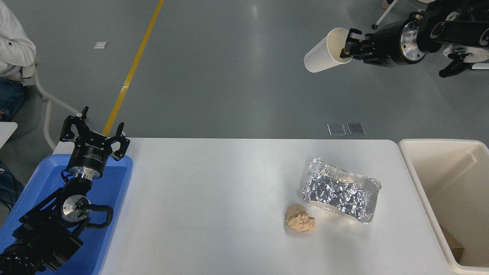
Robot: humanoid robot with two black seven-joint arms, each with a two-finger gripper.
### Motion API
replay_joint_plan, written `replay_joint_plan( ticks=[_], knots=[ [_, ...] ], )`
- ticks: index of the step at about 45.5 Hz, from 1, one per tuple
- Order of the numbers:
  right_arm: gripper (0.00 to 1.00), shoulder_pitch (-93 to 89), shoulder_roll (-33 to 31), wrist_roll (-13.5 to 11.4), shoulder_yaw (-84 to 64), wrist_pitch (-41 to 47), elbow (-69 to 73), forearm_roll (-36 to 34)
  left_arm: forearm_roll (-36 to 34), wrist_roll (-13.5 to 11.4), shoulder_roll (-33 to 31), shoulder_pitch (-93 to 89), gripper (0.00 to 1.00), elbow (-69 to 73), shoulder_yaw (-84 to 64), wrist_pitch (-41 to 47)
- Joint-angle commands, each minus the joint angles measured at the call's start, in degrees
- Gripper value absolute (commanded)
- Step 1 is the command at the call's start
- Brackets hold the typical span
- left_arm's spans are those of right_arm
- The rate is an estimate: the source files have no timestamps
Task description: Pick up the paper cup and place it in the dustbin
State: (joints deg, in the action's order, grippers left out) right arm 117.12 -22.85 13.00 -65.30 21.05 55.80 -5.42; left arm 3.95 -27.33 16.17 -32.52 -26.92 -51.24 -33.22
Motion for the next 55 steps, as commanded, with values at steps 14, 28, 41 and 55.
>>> replay_joint_plan(
  ticks=[14,28,41,55],
  knots=[
    [0.0,-6.5,-9.8,-0.6,-0.1,-9.3,-9.1,-2.5,0.0,0.0,0.0,0.0,0.99,0.0,0.0,0.0],
    [0.0,-31.1,-11.4,-0.9,-0.2,-16.2,-30.5,-17.7,0.0,0.0,0.0,0.0,0.99,-0.1,0.0,0.0],
    [0.0,-49.9,-11.4,-1.0,5.8,-25.9,-38.4,-23.4,0.0,0.0,0.0,0.0,0.99,-0.1,0.0,0.0],
    [0.0,-65.3,-11.4,-2.1,17.7,-30.5,-41.6,-23.4,0.0,0.0,0.0,0.0,0.99,-0.1,-0.1,0.0]
  ],
)
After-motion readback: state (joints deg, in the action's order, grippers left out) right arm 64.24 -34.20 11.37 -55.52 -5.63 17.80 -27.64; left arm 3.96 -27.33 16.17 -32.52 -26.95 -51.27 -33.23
